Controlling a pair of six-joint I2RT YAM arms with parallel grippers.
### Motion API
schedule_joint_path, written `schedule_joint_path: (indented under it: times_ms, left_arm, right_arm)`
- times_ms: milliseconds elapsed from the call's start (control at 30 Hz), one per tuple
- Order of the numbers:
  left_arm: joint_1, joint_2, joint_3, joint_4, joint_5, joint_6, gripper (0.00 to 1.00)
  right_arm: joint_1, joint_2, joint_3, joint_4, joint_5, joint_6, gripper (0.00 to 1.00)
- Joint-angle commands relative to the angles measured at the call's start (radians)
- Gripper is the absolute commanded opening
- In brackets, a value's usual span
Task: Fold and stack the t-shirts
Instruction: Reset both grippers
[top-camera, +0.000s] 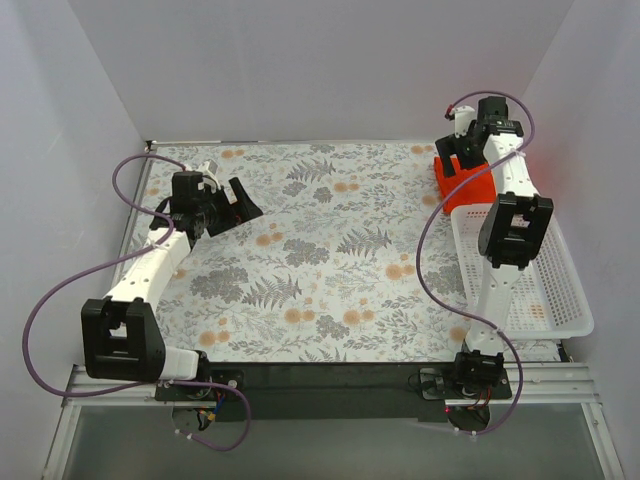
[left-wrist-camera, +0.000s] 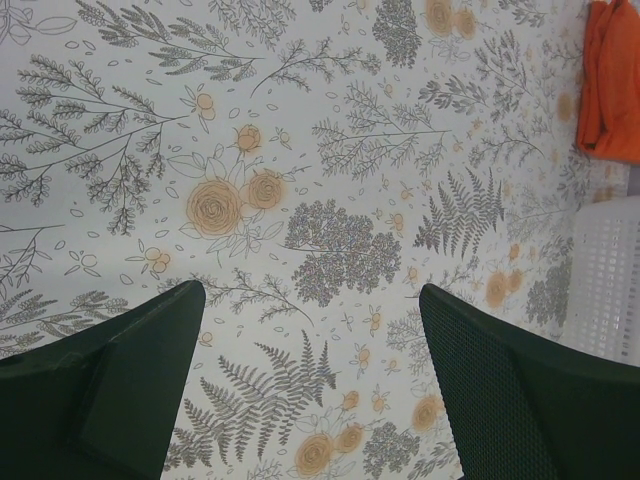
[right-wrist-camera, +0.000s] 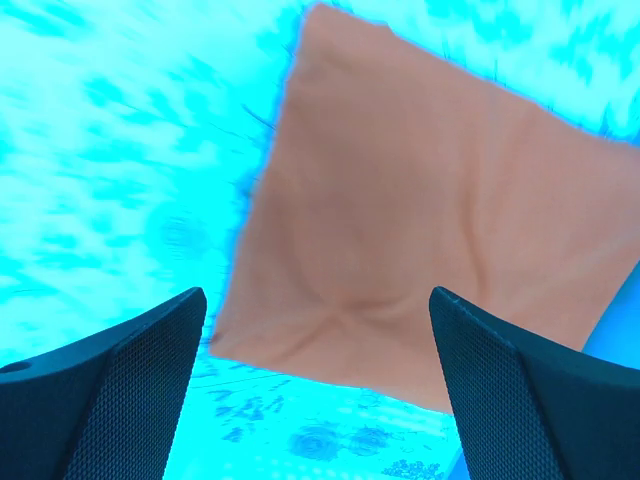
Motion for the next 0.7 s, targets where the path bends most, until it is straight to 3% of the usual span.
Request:
schedule_joint_path:
  times_ms: [0,167,300,500,667]
  left_arm:
    - [0.005,-0.057,0.028,-0.003,0.001,0.033,0.88]
    - [0.005,-0.015,0.138,-0.048,0.028,0.143,0.88]
    - [0.005,0.065,0.336,-0.152,0.076,0.269,0.89]
    - [0.005,0.127,0.399,-0.242,0.143,0.391,0.89]
    - [0.005,0.119,0.285,-0.258,0.133,0.429,0.89]
  right_arm:
    - [0.025,-0.134,0.026,0.005,-0.105,-0.025,0.98]
    - [0.082,-0.262,-0.014,-0.001,-0.154,-0.019,0.98]
    - [0.101,-0.393,-0.138,-0.003,-0.206,0.015,0.98]
    - [0.128,-0.650,-0.512,0.000,-0.344,0.105,0.98]
    - [0.146,-0.900,-0.873,0.066,-0.428,0.111,0.98]
